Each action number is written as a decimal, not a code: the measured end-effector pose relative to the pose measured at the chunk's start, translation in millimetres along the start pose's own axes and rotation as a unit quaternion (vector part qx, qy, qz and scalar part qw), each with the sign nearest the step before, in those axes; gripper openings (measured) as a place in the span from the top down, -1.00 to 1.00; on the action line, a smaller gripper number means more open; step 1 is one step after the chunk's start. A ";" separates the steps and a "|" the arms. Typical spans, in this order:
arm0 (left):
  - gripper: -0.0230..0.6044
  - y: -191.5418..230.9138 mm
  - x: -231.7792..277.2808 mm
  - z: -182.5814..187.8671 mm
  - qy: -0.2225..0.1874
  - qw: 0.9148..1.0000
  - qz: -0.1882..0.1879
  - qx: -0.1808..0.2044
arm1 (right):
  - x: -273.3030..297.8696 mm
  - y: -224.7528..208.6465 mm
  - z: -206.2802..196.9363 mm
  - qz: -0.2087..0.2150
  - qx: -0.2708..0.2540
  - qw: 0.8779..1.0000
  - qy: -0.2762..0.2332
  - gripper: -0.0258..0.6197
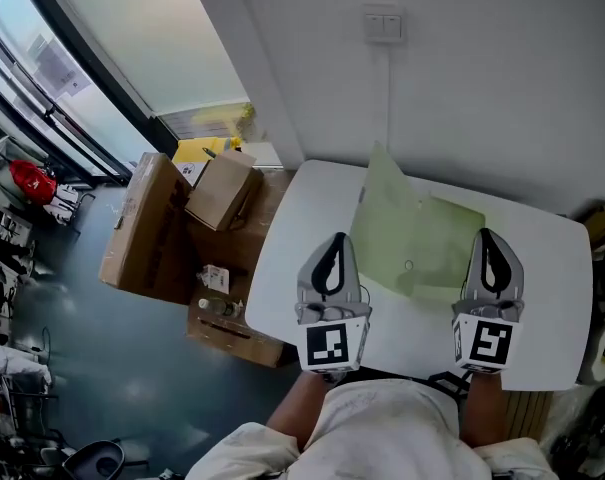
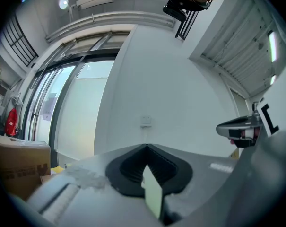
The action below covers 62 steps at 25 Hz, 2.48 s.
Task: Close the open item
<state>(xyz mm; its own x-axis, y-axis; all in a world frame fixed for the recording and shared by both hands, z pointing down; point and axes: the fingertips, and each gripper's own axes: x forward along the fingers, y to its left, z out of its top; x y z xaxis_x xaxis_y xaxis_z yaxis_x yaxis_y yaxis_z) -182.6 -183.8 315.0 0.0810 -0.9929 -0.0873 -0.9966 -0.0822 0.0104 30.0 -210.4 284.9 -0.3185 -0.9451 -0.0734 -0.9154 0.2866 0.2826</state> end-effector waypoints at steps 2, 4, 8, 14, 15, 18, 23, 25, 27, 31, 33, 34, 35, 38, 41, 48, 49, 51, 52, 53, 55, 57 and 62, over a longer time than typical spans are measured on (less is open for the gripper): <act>0.92 7.3 -0.2 -7.3 0.012 1.000 -0.001 -0.014 | 6.4 13.3 0.3 0.008 -0.004 1.000 0.005 0.92; 0.92 14.9 -1.2 -17.6 0.026 0.999 -0.001 -0.022 | 11.4 27.3 -0.9 0.019 -0.010 1.000 0.010 0.92; 0.90 23.5 -2.5 -44.4 0.047 0.999 -0.013 -0.018 | 15.9 52.4 -5.2 0.039 -0.019 0.999 0.018 0.92; 0.66 20.0 -8.6 -89.5 0.096 0.995 -0.023 -0.024 | 19.4 64.8 -13.8 0.048 -0.016 0.999 0.018 0.92; 0.61 20.0 -9.2 -96.1 0.104 0.994 -0.017 -0.034 | 19.3 65.4 -15.0 0.051 -0.017 0.998 0.019 0.92; 0.35 17.6 -7.0 -111.4 0.121 0.991 -0.006 -0.058 | 17.8 63.2 -19.1 0.056 -0.017 0.998 0.018 0.92; 0.29 13.1 -4.6 -141.5 0.154 0.984 -0.014 -0.090 | 14.3 59.2 -25.5 0.054 -0.016 0.998 0.022 0.92; 0.29 11.3 -3.1 -150.0 0.165 0.981 -0.018 -0.098 | 13.2 57.0 -25.5 0.050 -0.016 0.998 0.024 0.92; 0.29 9.1 -0.9 -156.8 0.171 0.980 -0.024 -0.098 | 12.2 54.5 -26.1 0.044 -0.016 0.999 0.025 0.92; 0.30 9.0 3.3 -168.9 0.182 0.977 -0.031 -0.111 | 10.9 53.2 -29.0 0.035 -0.017 0.999 0.026 0.92; 0.30 10.6 4.8 -171.8 0.186 0.975 -0.028 -0.115 | 10.1 52.2 -28.8 0.030 -0.015 0.999 0.030 0.92; 0.30 10.7 5.9 -172.6 0.187 0.975 -0.027 -0.117 | 9.7 51.0 -28.4 0.028 -0.012 0.999 0.034 0.92; 0.30 9.3 7.7 -173.3 0.187 0.975 -0.028 -0.119 | 8.9 48.8 -27.8 0.024 -0.011 0.999 0.037 0.92; 0.30 4.9 11.5 -176.1 0.184 0.974 -0.034 -0.130 | 4.8 42.9 -26.9 0.014 -0.020 0.999 0.032 0.92; 0.31 7.1 11.7 -178.5 0.181 0.973 -0.037 -0.136 | 3.0 43.1 -27.5 0.008 -0.023 0.999 0.025 0.92; 0.61 5.3 12.9 -176.8 0.176 0.974 -0.033 -0.140 | -0.4 37.5 -26.4 -0.002 -0.025 0.999 0.031 0.92; 0.62 5.4 12.6 -177.2 0.175 0.974 -0.033 -0.141 | -1.3 37.1 -27.3 -0.004 -0.025 0.999 0.034 0.92; 0.69 5.6 11.7 -178.4 0.174 0.974 -0.032 -0.142 | -3.1 35.5 -29.5 -0.008 -0.026 0.999 0.038 0.92; 0.76 5.6 11.1 -178.8 0.174 0.974 -0.032 -0.142 | -4.0 33.9 -30.0 -0.010 -0.027 0.999 0.037 0.92; 0.78 5.3 10.6 -178.8 0.174 0.974 -0.031 -0.144 | -5.2 32.1 -29.9 -0.012 -0.028 0.999 0.036 0.92; 0.80 4.4 10.3 -177.3 0.173 0.974 -0.030 -0.146 | -7.0 28.6 -27.9 -0.016 -0.030 0.999 0.035 0.92; 0.83 3.4 11.1 -175.6 0.170 0.974 -0.028 -0.147 | -8.2 25.5 -26.6 -0.020 -0.031 0.999 0.036 0.92; 0.89 -3.1 14.5 -171.5 0.165 0.975 -0.035 -0.146 | -10.4 17.4 -29.9 -0.029 -0.032 0.998 0.037 0.92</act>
<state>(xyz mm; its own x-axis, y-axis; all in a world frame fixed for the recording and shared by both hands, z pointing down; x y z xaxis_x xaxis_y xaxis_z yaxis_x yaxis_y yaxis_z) -175.3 -212.7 484.6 0.1984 -0.9537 0.2260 -0.9447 -0.1247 0.3034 24.8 -200.2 319.2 -0.2447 -0.9694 -0.0214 -0.9135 0.2231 0.3402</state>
